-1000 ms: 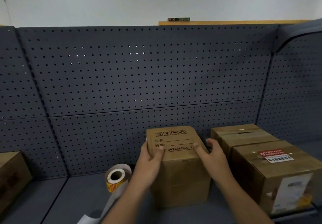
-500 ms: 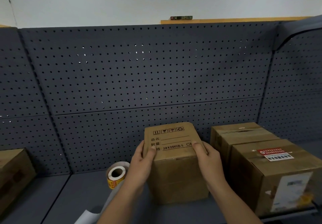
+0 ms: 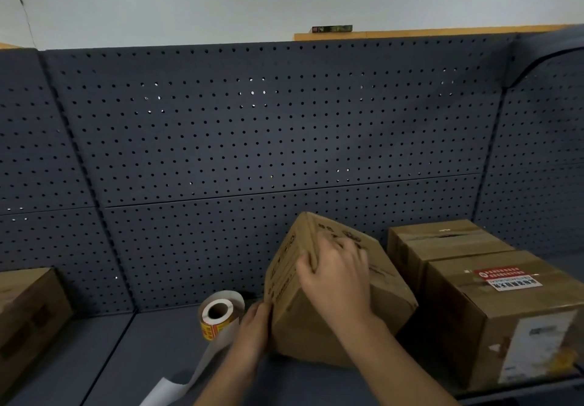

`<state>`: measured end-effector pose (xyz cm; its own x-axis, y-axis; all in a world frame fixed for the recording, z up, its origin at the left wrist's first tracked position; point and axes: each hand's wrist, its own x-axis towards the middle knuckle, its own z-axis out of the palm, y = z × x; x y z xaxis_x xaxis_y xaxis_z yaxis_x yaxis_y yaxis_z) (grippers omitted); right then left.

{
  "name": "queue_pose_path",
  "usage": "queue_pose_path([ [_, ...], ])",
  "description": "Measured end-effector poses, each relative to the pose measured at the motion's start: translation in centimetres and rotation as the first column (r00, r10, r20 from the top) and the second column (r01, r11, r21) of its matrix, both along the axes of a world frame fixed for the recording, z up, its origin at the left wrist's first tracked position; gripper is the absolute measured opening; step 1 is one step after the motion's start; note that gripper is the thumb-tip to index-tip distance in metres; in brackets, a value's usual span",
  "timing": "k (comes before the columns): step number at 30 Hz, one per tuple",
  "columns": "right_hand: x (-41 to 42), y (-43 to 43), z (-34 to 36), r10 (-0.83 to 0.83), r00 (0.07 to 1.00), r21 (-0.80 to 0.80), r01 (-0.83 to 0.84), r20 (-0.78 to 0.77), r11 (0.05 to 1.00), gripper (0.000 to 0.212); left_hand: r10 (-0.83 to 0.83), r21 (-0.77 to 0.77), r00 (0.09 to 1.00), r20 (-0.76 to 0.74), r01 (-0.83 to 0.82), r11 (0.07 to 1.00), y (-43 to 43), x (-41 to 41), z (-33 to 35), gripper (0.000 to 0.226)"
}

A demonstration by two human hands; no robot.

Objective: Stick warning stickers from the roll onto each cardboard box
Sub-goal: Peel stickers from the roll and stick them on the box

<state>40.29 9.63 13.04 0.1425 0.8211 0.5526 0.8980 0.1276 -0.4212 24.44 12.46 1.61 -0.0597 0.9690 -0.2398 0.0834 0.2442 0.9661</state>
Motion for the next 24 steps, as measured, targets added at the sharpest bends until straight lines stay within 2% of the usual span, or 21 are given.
queue_pose_path([
  [5,-2.8,0.9,-1.0,0.011,0.997,-0.030,-0.008,0.081,1.000,0.052,0.016,0.081,0.996,-0.085,-0.009,0.997,0.8,-0.5,-1.3,0.037],
  [8,-4.3,1.1,-1.5,0.024,0.988,-0.033,-0.019,0.150,0.999,0.056,0.036,0.121,0.991,-0.130,-0.020,0.992,1.3,-0.8,-1.4,0.043],
  [14,-5.4,1.1,-3.2,0.060,0.961,-0.108,-0.032,0.271,0.994,0.041,-0.010,0.163,0.982,-0.190,0.042,0.986,0.8,-0.9,-3.1,0.029],
  [19,-5.4,1.5,-4.0,0.026,0.936,-0.109,0.014,0.352,0.994,0.042,-0.038,0.197,0.978,-0.203,0.079,0.977,-0.2,-1.2,-3.1,0.025],
  [24,-4.3,1.9,-4.5,0.055,0.914,-0.054,-0.036,0.402,0.998,0.045,0.159,0.428,0.931,-0.328,-0.004,0.904,-1.1,-3.2,-2.5,0.035],
])
